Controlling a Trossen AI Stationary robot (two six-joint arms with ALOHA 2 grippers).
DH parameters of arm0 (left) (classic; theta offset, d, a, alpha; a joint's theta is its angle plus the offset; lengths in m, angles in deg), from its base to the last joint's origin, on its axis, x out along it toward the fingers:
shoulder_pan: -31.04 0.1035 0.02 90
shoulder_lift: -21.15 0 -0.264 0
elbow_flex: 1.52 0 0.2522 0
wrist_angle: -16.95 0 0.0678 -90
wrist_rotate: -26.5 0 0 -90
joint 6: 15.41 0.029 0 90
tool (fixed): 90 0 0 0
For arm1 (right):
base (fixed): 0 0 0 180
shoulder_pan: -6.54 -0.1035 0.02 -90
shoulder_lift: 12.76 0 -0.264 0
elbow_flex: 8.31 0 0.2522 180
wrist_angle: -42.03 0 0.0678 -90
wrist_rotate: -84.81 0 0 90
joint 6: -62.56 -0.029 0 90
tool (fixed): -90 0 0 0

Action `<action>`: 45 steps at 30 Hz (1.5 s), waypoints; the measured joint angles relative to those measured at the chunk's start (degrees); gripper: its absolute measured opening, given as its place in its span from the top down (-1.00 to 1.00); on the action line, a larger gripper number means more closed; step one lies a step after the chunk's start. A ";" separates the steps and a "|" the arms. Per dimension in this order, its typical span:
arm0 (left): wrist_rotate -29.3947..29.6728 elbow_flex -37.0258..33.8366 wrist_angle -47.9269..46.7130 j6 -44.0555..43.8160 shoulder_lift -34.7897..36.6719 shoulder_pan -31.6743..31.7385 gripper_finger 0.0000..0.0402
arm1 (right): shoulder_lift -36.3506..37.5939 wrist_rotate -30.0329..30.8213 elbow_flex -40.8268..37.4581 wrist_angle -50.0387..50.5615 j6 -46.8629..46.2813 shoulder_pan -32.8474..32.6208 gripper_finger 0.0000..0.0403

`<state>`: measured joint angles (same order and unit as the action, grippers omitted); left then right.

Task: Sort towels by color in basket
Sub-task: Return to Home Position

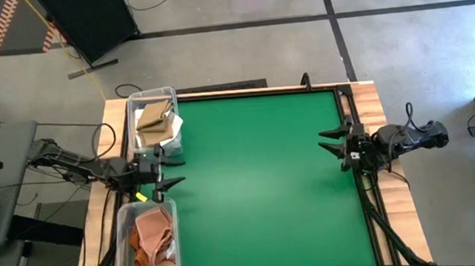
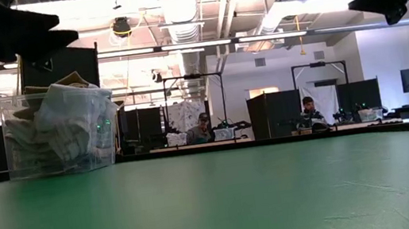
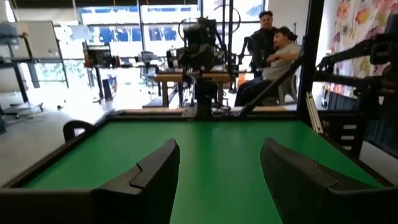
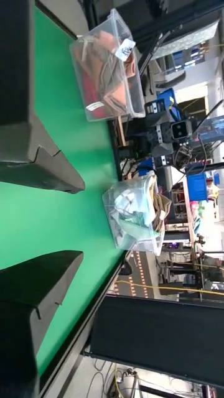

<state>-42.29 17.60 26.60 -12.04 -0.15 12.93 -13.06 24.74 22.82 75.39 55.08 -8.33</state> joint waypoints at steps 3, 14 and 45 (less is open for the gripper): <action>0.01 0.00 -1.19 -1.07 -0.01 0.00 -0.07 | 0.00 -0.02 0.00 0.91 0.29 0.00 0.03; 0.02 0.00 -1.28 -1.24 -0.02 0.00 -0.07 | -0.02 -0.02 0.00 1.35 0.41 0.00 0.03; 0.12 0.00 -18.00 -26.84 -0.02 0.00 -0.07 | -0.02 -0.07 0.02 1.35 0.41 0.00 0.03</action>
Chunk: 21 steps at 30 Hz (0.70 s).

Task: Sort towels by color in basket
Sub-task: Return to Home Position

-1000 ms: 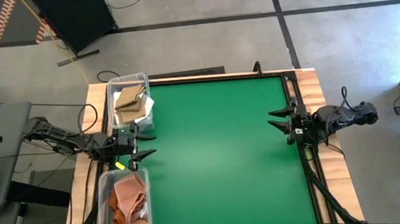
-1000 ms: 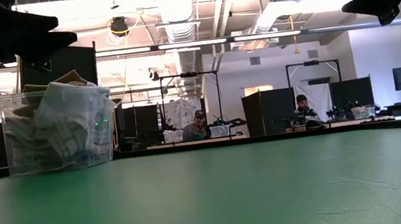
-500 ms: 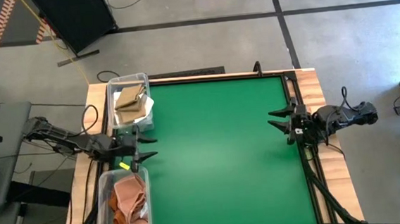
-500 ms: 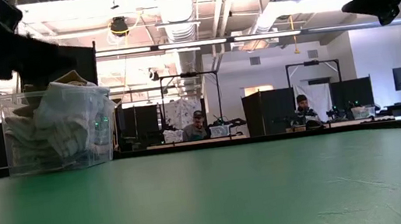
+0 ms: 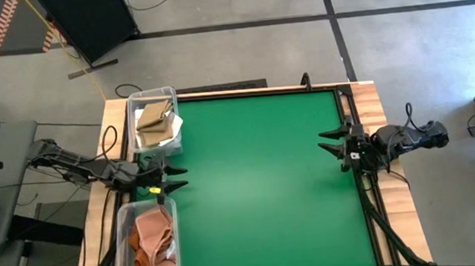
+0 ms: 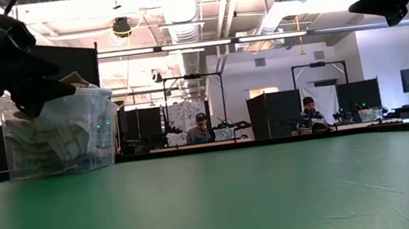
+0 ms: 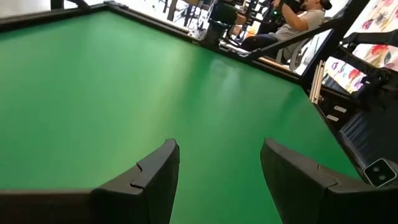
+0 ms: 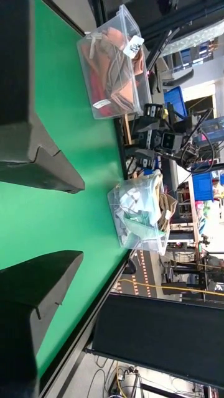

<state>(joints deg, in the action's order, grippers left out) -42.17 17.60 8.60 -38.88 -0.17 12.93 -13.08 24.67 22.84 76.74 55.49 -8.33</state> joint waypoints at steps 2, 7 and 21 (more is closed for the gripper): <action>-0.01 -0.02 -0.04 -0.65 -0.04 0.00 -0.07 | 0.00 0.00 0.00 0.00 0.00 0.00 0.03; -0.01 -0.02 -0.02 -0.80 -0.04 0.00 -0.07 | 0.00 0.00 0.00 0.00 0.00 0.00 0.03; -0.01 -0.02 -0.39 -1.06 -0.02 0.00 -0.07 | 0.00 -0.02 0.00 0.00 0.00 0.00 0.03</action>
